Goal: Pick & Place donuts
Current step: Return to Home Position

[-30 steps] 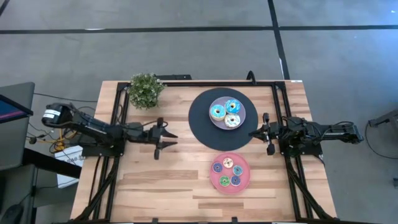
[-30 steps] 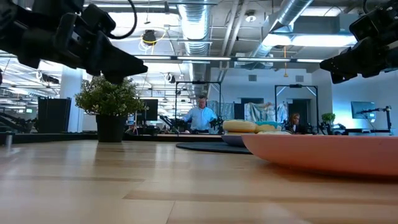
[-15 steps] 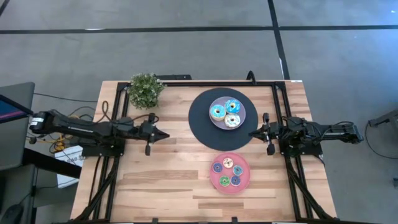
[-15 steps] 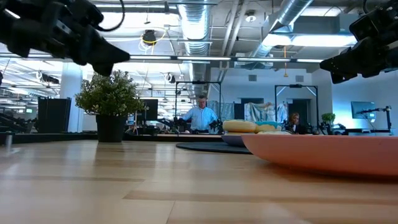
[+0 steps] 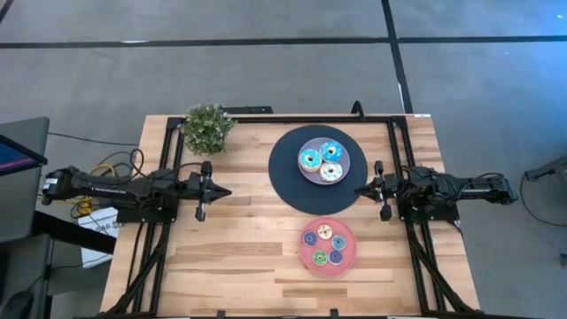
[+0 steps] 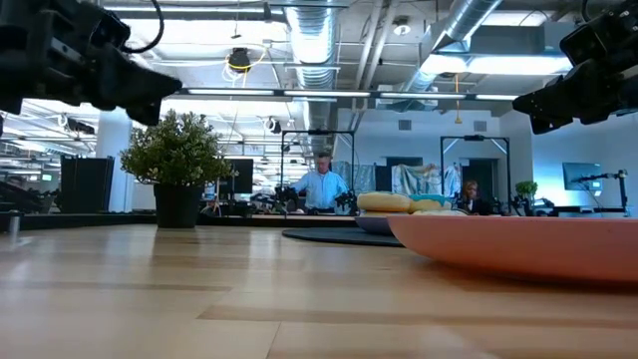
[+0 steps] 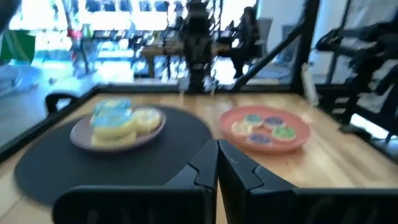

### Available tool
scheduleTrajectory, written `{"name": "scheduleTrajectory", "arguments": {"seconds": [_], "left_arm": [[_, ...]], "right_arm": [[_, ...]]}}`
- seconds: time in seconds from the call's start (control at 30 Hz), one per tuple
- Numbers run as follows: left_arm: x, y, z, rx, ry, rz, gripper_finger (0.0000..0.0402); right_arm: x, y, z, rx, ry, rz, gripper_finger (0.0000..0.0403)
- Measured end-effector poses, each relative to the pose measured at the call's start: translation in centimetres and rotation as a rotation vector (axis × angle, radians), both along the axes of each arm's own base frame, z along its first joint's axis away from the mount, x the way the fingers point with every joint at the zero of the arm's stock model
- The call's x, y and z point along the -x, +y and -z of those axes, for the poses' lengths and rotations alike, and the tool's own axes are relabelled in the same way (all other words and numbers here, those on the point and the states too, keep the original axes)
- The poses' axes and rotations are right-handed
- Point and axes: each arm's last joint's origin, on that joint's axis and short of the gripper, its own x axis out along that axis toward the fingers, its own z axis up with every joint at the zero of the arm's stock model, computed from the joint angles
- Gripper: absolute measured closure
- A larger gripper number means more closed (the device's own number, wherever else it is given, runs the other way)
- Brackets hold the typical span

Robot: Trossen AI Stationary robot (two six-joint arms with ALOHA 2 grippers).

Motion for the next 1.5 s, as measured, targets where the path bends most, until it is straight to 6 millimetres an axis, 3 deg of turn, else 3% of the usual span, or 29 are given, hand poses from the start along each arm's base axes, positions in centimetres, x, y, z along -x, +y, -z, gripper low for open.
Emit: {"name": "scheduleTrajectory", "arguments": {"seconds": [0.27,0.5,0.67,0.87,1.5], "left_arm": [[1.8,0.5,0.5,0.071,0.063,-0.018,0.0401],[3.2,0.4,-0.2,0.071,-0.037,-0.008,0.0401],[3.2,0.4,-0.1,0.062,-0.019,-0.013,0.0401],[3.1,0.6,0.1,0.183,0.003,-0.094,0.0401],[3.1,0.7,0.1,0.177,0.002,-0.121,0.0401]], "right_arm": [[0.0,0.0,0.0,0.0,0.0,0.0,0.0403],[0.0,0.0,0.0,0.0,0.0,0.0,0.0403],[0.0,0.0,0.0,0.0,0.001,0.0,0.0403],[0.0,0.0,0.0,0.0,0.0,0.0,0.0403],[0.0,0.0,0.0,0.0,0.0,0.0,0.0403]]}}
